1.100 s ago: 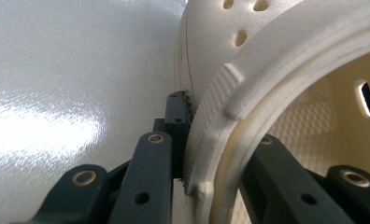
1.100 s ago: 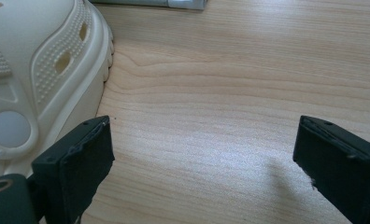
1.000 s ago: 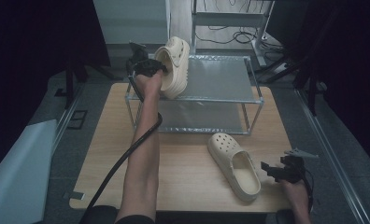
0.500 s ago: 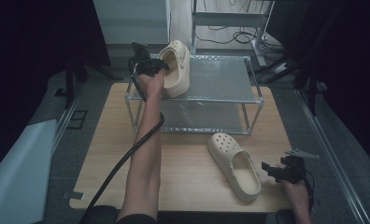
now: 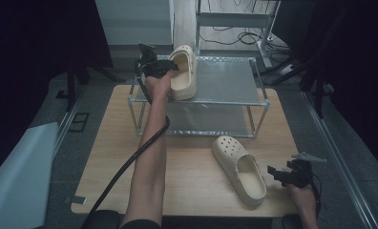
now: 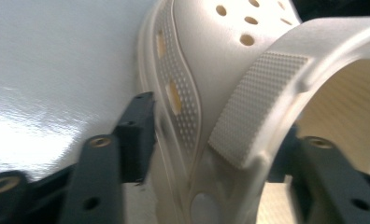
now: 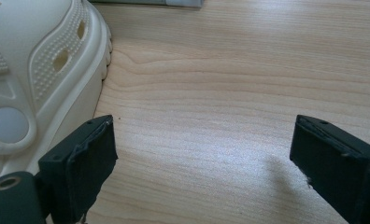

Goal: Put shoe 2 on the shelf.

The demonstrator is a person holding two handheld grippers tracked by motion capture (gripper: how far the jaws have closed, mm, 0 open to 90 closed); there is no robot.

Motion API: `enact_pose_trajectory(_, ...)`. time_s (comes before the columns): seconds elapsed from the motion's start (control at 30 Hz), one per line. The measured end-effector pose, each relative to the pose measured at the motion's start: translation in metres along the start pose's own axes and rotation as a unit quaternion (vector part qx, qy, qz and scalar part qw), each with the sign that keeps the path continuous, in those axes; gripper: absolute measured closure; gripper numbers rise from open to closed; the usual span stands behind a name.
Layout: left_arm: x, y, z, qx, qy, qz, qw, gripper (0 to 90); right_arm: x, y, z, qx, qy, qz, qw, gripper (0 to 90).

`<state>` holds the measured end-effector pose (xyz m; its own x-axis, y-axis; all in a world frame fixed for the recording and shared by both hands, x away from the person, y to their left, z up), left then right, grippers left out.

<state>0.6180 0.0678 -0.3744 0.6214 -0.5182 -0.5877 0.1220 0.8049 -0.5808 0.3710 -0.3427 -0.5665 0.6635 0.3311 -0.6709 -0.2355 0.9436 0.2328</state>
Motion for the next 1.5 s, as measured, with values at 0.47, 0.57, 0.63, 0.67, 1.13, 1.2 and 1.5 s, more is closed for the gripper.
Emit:
enact_pose_trajectory(0.47, -0.005, -0.011, -0.001, 0.02, -0.004, -0.04, 0.999, 30.7, 0.0, 0.002, 0.0, -0.002, -0.001, 0.006, 1.0, 7.2)
enact_pose_trajectory(0.57, -0.008, -0.014, -0.001, 0.029, -0.003, -0.055, 0.9981, 29.8, 0.0, 0.003, 0.001, -0.002, -0.002, 0.008, 1.0, 7.1)
enact_pose_trajectory(0.63, -0.011, -0.015, -0.002, 0.038, -0.002, -0.059, 0.9975, 29.4, 0.0, 0.003, 0.001, -0.003, -0.002, 0.008, 1.0, 7.2)
enact_pose_trajectory(0.67, -0.012, -0.016, -0.003, 0.041, -0.002, -0.062, 0.9972, 29.1, 0.0, 0.003, 0.001, -0.002, -0.004, 0.007, 1.0, 7.1)
enact_pose_trajectory(1.13, -0.03, -0.024, -0.011, 0.086, 0.007, -0.103, 0.991, 16.8, 0.0, 0.003, 0.001, -0.006, -0.003, 0.008, 0.9999, 7.1)
enact_pose_trajectory(1.2, -0.032, -0.023, -0.013, 0.087, 0.007, -0.106, 0.9905, 15.5, 0.0, 0.004, 0.001, -0.005, -0.002, 0.008, 1.0, 7.1)
enact_pose_trajectory(1.5, -0.042, -0.022, -0.022, 0.116, 0.006, -0.116, 0.9865, 5.1, 0.001, 0.004, 0.001, -0.008, -0.002, 0.007, 0.9999, 7.3)
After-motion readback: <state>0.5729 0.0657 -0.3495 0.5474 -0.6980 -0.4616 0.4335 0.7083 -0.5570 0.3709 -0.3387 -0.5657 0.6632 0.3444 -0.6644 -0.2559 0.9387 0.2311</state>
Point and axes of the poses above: each handheld gripper's, and its own axes: x roughly forward along the jaws, z roughly out of its top, y roughly to its left, the point moved 10 cm from there along x, roughly forward along the jaws, and after that the axes turned 6 degrees about x, right-handed, at the moved point
